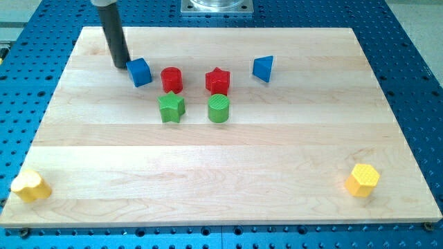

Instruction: Place the heart vertically below the cube

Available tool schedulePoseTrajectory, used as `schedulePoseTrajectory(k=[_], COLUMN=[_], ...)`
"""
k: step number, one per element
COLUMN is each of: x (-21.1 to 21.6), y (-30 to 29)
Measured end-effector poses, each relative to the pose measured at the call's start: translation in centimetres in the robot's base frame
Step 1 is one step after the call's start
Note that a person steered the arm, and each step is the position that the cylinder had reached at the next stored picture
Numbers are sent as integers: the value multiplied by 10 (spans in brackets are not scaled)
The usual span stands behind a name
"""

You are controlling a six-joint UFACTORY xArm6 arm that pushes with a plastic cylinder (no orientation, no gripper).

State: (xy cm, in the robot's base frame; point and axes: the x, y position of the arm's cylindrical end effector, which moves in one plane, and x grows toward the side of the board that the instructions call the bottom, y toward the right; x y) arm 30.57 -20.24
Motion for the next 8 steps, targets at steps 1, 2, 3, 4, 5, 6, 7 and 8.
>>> schedulePoseTrajectory(k=[1,2,3,4,5,6,7,8], x=[0,0,12,49,114,144,217,231], y=[-17,-17,-20,-48,-94,-102,-102,-102])
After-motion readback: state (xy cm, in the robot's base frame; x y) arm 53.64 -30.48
